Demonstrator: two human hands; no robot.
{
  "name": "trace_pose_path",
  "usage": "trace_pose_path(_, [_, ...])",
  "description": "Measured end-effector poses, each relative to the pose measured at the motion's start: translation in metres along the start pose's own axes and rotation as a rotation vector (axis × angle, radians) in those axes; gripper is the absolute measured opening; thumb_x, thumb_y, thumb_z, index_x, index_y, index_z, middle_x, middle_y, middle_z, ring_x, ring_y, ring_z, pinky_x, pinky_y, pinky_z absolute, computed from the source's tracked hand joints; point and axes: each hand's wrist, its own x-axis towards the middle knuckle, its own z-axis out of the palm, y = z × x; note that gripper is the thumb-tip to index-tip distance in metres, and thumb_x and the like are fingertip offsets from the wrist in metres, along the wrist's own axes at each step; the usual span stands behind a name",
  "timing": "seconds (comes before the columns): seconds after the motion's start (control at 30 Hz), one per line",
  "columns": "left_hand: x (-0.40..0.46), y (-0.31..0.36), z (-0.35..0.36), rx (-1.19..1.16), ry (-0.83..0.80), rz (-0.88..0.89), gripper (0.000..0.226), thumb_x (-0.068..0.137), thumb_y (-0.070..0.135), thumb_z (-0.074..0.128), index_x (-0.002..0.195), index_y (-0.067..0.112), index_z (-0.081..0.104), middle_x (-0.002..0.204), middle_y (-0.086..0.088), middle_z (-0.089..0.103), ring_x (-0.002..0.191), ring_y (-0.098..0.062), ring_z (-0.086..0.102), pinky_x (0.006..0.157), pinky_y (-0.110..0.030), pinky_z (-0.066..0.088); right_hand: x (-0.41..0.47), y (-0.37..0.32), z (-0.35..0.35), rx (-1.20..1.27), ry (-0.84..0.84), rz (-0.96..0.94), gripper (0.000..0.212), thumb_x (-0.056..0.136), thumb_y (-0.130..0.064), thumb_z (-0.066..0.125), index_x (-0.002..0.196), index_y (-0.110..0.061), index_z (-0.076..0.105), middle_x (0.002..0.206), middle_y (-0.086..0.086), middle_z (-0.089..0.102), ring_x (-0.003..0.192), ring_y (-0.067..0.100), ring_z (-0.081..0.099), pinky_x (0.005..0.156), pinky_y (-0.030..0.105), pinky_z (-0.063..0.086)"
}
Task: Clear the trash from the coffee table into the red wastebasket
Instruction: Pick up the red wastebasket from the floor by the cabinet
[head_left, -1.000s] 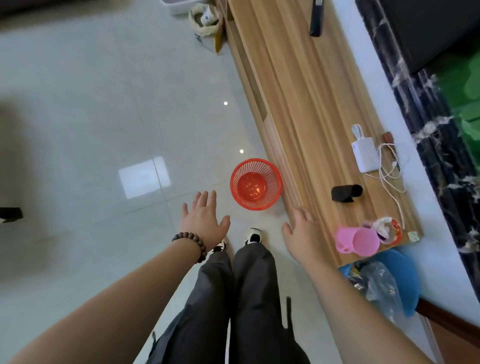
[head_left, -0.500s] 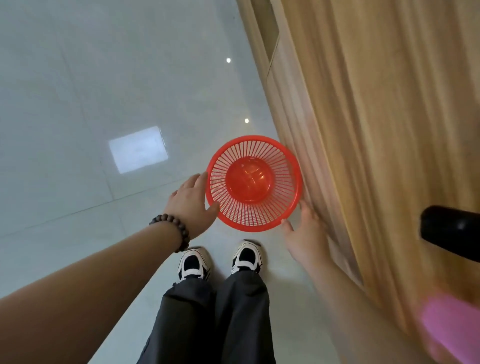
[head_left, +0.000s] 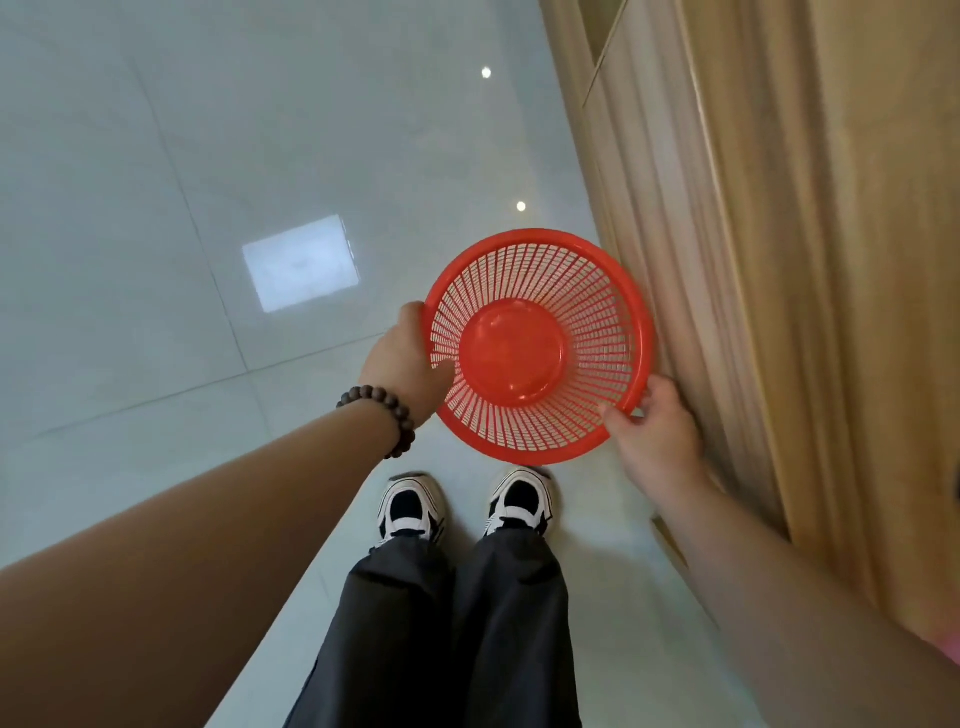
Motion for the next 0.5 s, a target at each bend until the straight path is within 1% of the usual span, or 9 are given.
trace_pose_path(0.03, [-0.005, 0.0, -0.008, 0.015, 0.028, 0.006, 0.045, 0.086, 0.025, 0.06, 0.124, 0.013, 0.04, 0.089, 0.004, 0.057, 0.066, -0.011, 0.055, 0.051, -0.02, 0.042, -0.005, -0.008, -0.003, 0.011, 0.008, -0.007, 0.033, 0.08, -0.01, 0.069, 0.097, -0.026, 0.046, 0.092, -0.004, 0.062, 0.076, 0.008, 0.061, 0.06, 0.009, 0.043])
trace_pose_path(0.1, [-0.016, 0.001, -0.024, 0.018, 0.065, 0.016, 0.039, 0.086, 0.024, 0.058, 0.121, 0.013, 0.043, 0.085, 0.005, 0.057, 0.062, -0.004, 0.052, 0.048, -0.018, 0.038, -0.017, -0.025, -0.01, 0.006, 0.033, -0.03, 0.034, 0.079, -0.009, 0.069, 0.099, -0.022, 0.044, 0.097, 0.001, 0.063, 0.081, 0.015, 0.06, 0.07, 0.023, 0.046])
trace_pose_path(0.17, [-0.032, 0.007, -0.045, 0.004, 0.078, 0.006, 0.036, 0.086, 0.024, 0.056, 0.119, 0.014, 0.044, 0.083, 0.007, 0.057, 0.062, -0.001, 0.052, 0.049, -0.019, 0.04, -0.032, -0.045, -0.021, -0.016, 0.064, -0.063, 0.031, 0.08, -0.008, 0.067, 0.1, -0.018, 0.045, 0.097, 0.003, 0.063, 0.081, 0.017, 0.059, 0.069, 0.025, 0.044])
trace_pose_path(0.27, [-0.061, 0.029, -0.087, -0.022, 0.086, -0.001, 0.035, 0.088, 0.024, 0.054, 0.12, 0.013, 0.045, 0.085, 0.004, 0.06, 0.065, -0.008, 0.057, 0.054, -0.026, 0.05, -0.059, -0.083, -0.045, -0.021, 0.079, -0.099, 0.026, 0.082, -0.008, 0.062, 0.098, -0.018, 0.044, 0.095, 0.004, 0.062, 0.078, 0.017, 0.057, 0.058, 0.021, 0.04])
trace_pose_path(0.3, [-0.073, 0.039, -0.105, -0.032, 0.092, 0.005, 0.035, 0.089, 0.024, 0.053, 0.12, 0.012, 0.045, 0.087, 0.001, 0.062, 0.067, -0.012, 0.059, 0.057, -0.03, 0.053, -0.07, -0.098, -0.055, -0.002, 0.076, -0.108, 0.026, 0.082, -0.007, 0.06, 0.1, -0.017, 0.045, 0.095, 0.004, 0.062, 0.079, 0.018, 0.058, 0.059, 0.022, 0.041])
trace_pose_path(0.37, [-0.098, 0.062, -0.144, -0.048, 0.111, 0.021, 0.037, 0.09, 0.027, 0.052, 0.122, 0.01, 0.044, 0.089, -0.001, 0.063, 0.071, -0.019, 0.062, 0.063, -0.037, 0.056, -0.095, -0.132, -0.078, 0.05, 0.071, -0.144, 0.028, 0.082, -0.004, 0.059, 0.105, -0.015, 0.047, 0.095, 0.004, 0.062, 0.082, 0.02, 0.06, 0.069, 0.027, 0.045])
trace_pose_path(0.4, [-0.112, 0.074, -0.165, -0.053, 0.12, 0.027, 0.037, 0.091, 0.029, 0.051, 0.122, 0.01, 0.044, 0.09, -0.002, 0.064, 0.073, -0.021, 0.063, 0.065, -0.039, 0.056, -0.108, -0.151, -0.09, 0.059, 0.072, -0.172, 0.029, 0.082, -0.004, 0.059, 0.107, -0.014, 0.048, 0.094, 0.003, 0.062, 0.082, 0.019, 0.059, 0.071, 0.027, 0.044])
trace_pose_path(0.43, [-0.127, 0.086, -0.186, -0.058, 0.133, 0.033, 0.037, 0.091, 0.029, 0.05, 0.122, 0.009, 0.044, 0.091, -0.004, 0.065, 0.074, -0.022, 0.063, 0.066, -0.04, 0.056, -0.123, -0.169, -0.103, 0.058, 0.073, -0.206, 0.029, 0.083, -0.004, 0.058, 0.107, -0.016, 0.048, 0.093, 0.0, 0.062, 0.081, 0.016, 0.059, 0.069, 0.024, 0.043])
trace_pose_path(0.5, [-0.16, 0.11, -0.228, -0.073, 0.167, 0.047, 0.037, 0.091, 0.029, 0.049, 0.122, 0.009, 0.044, 0.094, -0.006, 0.066, 0.076, -0.024, 0.064, 0.067, -0.042, 0.056, -0.153, -0.203, -0.129, 0.054, 0.068, -0.279, 0.028, 0.085, -0.005, 0.057, 0.106, -0.02, 0.048, 0.089, -0.009, 0.058, 0.078, 0.008, 0.055, 0.059, 0.007, 0.038])
